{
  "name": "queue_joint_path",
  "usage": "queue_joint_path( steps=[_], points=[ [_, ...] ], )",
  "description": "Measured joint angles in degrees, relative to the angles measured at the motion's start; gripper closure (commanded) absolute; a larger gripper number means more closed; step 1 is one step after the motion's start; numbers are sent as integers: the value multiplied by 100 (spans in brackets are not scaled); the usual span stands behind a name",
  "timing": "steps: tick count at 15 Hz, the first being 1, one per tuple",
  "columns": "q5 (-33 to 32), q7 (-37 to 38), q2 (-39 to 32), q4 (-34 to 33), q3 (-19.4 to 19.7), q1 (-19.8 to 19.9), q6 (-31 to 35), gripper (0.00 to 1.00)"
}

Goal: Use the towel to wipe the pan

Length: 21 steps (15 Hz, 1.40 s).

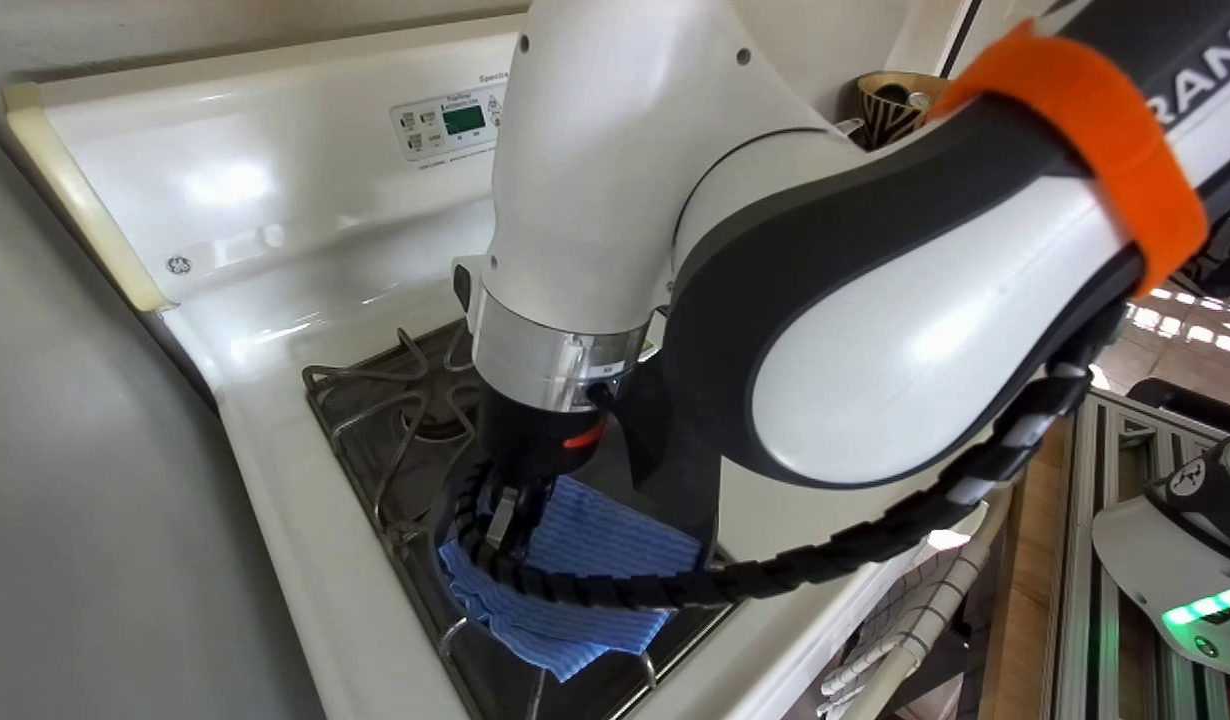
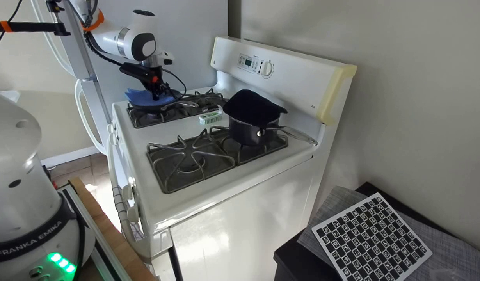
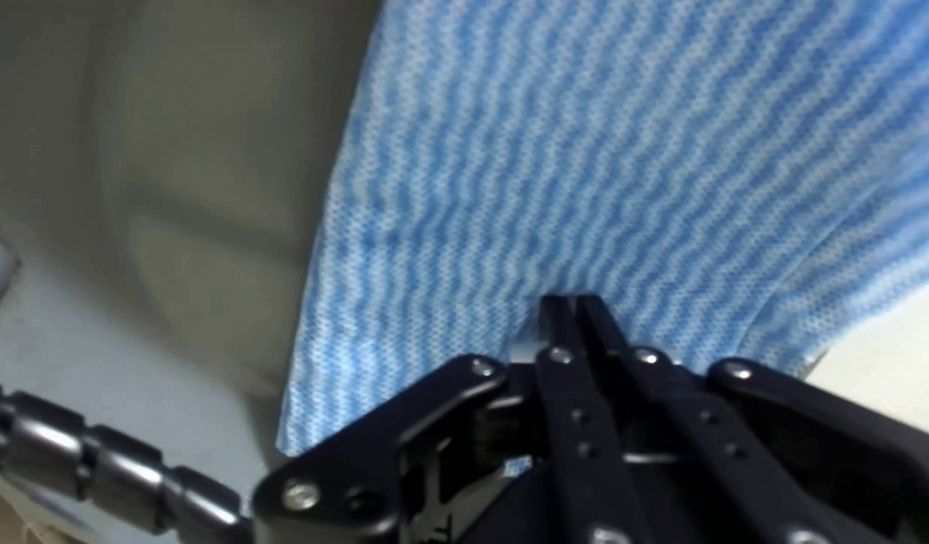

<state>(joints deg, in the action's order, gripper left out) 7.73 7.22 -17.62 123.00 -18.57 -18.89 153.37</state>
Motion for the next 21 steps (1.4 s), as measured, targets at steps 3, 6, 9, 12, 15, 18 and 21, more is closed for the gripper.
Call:
queue_joint_path(
  steps=[3,6,9,12,15,18,21],
  points=[
    [-552,85,21,-4,190,-86,6,100],
    [-1112,260,43,-4,424,-203,6,100],
    [-1607,446,72,-4,616,-310,-54,100],
    [-1815,545,141,-15,669,-354,-377,100],
    [-1788,551,210,-46,642,-360,-839,100],
    [-1606,551,237,-113,574,-353,-1257,100],
    [-1244,547,234,-156,484,-332,-1459,100]
  ],
)
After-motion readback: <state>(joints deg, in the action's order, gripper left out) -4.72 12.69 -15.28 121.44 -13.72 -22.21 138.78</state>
